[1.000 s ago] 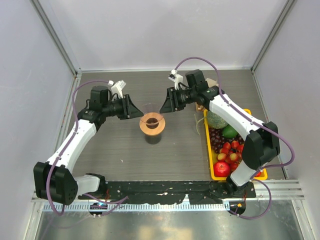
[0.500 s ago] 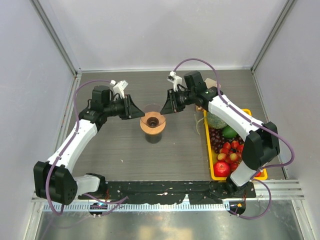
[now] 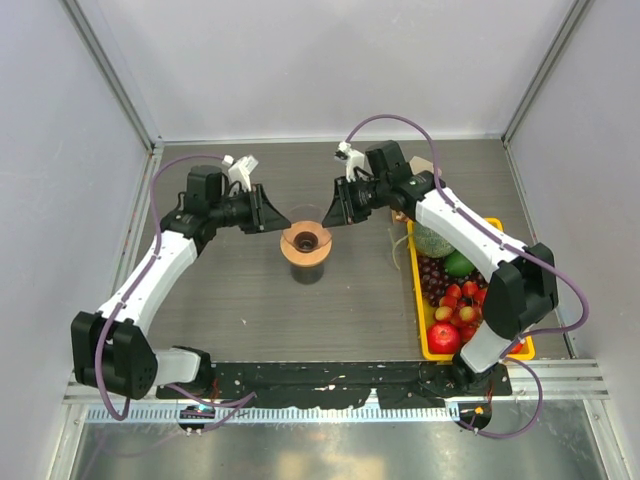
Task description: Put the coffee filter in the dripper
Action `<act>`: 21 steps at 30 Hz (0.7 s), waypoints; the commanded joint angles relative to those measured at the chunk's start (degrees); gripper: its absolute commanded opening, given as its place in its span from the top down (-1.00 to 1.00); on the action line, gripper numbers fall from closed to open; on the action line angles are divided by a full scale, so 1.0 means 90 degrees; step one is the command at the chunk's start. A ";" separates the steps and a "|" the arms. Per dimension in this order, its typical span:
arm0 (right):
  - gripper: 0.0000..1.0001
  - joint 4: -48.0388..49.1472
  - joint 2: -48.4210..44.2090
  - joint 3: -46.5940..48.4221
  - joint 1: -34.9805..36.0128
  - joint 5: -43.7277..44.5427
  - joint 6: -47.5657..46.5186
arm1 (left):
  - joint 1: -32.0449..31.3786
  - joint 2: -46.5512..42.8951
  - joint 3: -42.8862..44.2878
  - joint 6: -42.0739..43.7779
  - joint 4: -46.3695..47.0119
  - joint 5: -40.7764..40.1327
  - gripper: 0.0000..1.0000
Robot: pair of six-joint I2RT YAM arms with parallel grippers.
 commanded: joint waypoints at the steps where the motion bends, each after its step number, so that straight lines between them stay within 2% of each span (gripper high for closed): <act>1: 0.89 -0.0204 0.0257 0.0315 0.0217 0.0058 -0.0378 | -0.0051 0.0425 0.0048 0.0358 -0.0371 -0.0280 1.00; 21: 0.89 -0.0439 0.0696 0.0501 0.0373 0.0342 -0.0544 | -0.0051 0.0826 -0.0039 0.0593 -0.0509 -0.0290 1.00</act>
